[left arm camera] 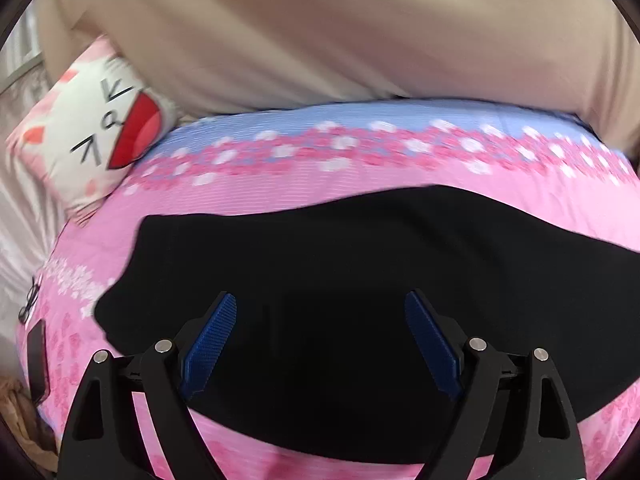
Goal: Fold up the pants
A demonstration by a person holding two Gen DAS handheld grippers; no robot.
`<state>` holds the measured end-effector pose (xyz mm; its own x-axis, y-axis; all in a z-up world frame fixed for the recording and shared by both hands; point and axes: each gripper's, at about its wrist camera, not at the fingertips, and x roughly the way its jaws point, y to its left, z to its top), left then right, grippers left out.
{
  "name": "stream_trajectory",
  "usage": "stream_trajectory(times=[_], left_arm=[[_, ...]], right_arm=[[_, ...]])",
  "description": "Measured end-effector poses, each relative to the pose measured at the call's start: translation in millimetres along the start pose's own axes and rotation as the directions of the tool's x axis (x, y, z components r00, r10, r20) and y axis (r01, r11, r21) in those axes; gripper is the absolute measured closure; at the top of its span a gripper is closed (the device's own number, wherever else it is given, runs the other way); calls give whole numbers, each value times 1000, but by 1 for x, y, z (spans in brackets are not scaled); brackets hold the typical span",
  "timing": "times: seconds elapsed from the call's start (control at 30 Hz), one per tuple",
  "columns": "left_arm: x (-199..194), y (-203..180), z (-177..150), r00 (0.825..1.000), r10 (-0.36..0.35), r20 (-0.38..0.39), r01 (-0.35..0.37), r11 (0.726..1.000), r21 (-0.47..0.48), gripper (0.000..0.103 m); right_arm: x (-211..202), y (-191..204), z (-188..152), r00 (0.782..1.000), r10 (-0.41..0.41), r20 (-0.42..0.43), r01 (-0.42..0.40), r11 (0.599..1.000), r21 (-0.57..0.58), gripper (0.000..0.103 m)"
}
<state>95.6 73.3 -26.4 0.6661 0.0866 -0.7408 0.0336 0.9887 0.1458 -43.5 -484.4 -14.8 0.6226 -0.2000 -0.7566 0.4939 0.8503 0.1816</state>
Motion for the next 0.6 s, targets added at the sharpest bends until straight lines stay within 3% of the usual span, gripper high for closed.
stream_trajectory(times=[0.03, 0.1, 0.2, 0.3, 0.37, 0.43, 0.47, 0.5, 0.53, 0.6], left_arm=[[-1, -13, 0, 1000, -2, -2, 2, 1000, 15, 19], [-3, -29, 1, 1000, -9, -3, 9, 999, 33, 19], [-2, -57, 4, 999, -30, -27, 31, 998, 50, 19], [-4, -78, 6, 999, -29, -27, 31, 997, 68, 19], [-10, -94, 8, 999, -30, -17, 32, 995, 95, 19], [-15, -104, 9, 1000, -28, -4, 28, 993, 114, 19], [-16, -108, 10, 1000, -23, -1, 22, 992, 122, 19], [-17, -111, 10, 1000, -16, 0, 16, 992, 128, 19], [-17, -113, 10, 1000, -10, -3, 10, 992, 128, 19], [-15, -115, 12, 1000, -1, -12, 2, 993, 122, 19]], right_arm=[[-13, -20, 4, 998, -37, 41, 36, 999, 11, 90], [-30, -52, 10, 996, -17, 89, 13, 999, 45, 89], [-24, -70, 21, 996, 56, 67, -58, 998, 23, 88], [-8, -69, 28, 997, 73, 21, -72, 996, -43, 84], [6, -65, 29, 996, 92, -22, -93, 992, -82, 54], [15, -58, 31, 991, 127, -38, -131, 984, -123, 40], [18, -53, 32, 991, 128, -37, -132, 982, -139, 41], [21, -48, 34, 992, 121, -40, -126, 978, -164, 52], [24, -45, 36, 993, 104, -50, -112, 977, -182, 84], [20, -37, 42, 997, 76, -24, -79, 967, -240, 91]])
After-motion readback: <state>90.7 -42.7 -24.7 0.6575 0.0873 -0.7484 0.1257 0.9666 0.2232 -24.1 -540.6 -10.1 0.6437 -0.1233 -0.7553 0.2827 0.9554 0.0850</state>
